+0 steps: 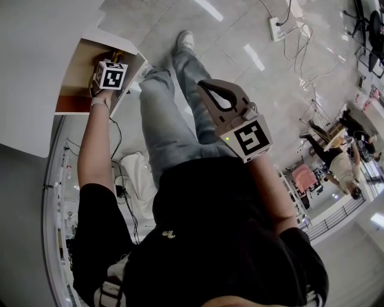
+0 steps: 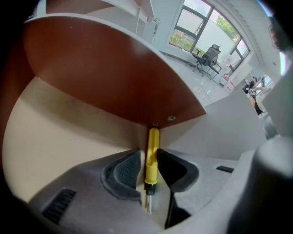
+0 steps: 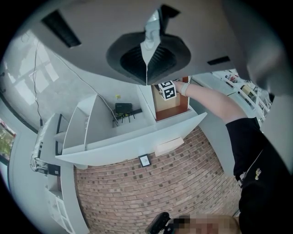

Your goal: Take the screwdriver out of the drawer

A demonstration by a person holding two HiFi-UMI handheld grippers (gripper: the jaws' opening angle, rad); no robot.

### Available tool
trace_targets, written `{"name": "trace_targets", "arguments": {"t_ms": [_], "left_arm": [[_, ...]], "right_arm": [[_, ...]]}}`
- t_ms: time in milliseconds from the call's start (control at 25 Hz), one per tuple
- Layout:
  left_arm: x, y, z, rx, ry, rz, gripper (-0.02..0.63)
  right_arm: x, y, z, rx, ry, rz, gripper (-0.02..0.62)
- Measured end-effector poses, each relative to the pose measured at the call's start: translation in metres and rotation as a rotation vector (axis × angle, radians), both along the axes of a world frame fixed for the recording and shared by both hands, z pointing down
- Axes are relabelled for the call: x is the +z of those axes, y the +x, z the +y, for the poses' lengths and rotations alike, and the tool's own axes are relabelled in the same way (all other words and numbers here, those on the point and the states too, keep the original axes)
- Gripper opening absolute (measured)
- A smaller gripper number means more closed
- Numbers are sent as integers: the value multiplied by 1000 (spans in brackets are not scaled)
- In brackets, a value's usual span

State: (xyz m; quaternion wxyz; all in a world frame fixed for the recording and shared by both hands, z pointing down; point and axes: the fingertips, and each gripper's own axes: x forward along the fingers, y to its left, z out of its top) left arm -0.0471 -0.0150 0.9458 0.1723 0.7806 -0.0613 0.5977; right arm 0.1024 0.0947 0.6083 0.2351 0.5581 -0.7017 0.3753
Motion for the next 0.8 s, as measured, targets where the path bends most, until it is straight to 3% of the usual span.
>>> {"name": "trace_targets", "arguments": {"t_ms": [160,440,800], "left_arm": [[-1,1,0,15,-6,8,111],[0,3,5,12,-111,21,77],[-2,-3,3,27,-56,-6,72]], "right_arm": [[1,-1,-1,-2,-3,-1,14],[2,-4,-5,1,0,-7,14],[1,-10,-8,-3,9,-9,12]]}}
